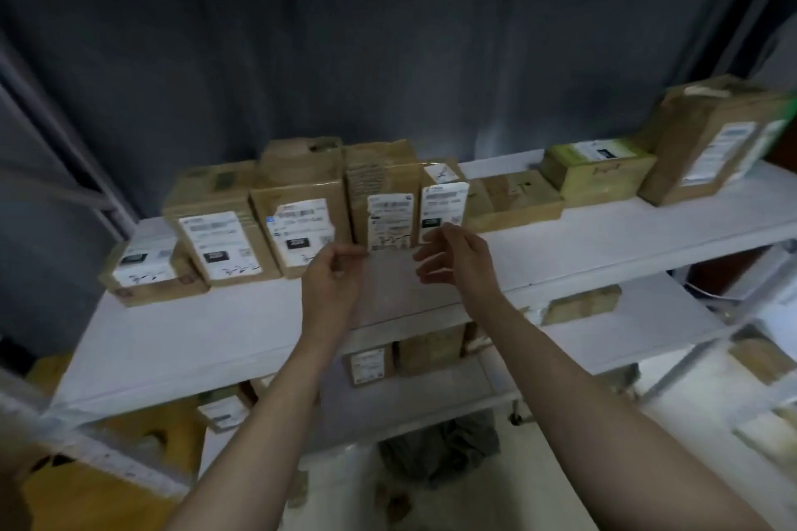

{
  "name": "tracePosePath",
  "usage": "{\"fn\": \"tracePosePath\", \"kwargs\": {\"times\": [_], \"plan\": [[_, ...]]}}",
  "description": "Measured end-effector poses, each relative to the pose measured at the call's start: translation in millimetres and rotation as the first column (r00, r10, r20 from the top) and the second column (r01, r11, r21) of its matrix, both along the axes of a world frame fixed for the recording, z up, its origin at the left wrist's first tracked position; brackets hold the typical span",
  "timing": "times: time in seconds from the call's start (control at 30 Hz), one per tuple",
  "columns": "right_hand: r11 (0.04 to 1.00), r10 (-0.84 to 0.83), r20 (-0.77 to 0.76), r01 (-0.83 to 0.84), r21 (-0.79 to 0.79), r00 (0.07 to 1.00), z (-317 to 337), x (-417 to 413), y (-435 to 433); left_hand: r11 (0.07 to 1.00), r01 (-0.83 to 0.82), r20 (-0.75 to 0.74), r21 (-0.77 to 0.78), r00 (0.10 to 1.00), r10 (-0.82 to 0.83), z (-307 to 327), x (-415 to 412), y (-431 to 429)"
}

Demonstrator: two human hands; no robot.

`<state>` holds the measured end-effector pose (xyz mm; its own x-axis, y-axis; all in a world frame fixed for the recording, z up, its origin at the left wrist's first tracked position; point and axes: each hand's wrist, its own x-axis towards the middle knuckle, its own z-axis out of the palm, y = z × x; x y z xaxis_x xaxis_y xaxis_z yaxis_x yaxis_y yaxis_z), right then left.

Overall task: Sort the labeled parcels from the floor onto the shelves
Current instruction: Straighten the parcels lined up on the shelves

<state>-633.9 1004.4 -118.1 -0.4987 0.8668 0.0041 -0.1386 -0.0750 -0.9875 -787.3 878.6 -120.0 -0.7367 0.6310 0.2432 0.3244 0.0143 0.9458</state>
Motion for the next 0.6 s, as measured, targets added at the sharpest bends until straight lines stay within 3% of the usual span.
{"fn": "tracePosePath", "kwargs": {"times": [0.17,0.37,0.6], "plan": [[0.972,-0.234,0.002,0.234,-0.024,0.972,-4,87,47,0.971,0.229,0.013,-0.074,0.973,-0.229,14,64,70],[0.918,-0.397,-0.045,0.397,-0.011,0.917,21,186,121,0.904,0.398,-0.041,-0.155,0.912,-0.409,36,150,159],[0.833,-0.394,-0.253,0.460,0.307,0.883,118,278,202,0.831,0.550,-0.283,-0.084,0.786,-0.549,132,271,257]]}}
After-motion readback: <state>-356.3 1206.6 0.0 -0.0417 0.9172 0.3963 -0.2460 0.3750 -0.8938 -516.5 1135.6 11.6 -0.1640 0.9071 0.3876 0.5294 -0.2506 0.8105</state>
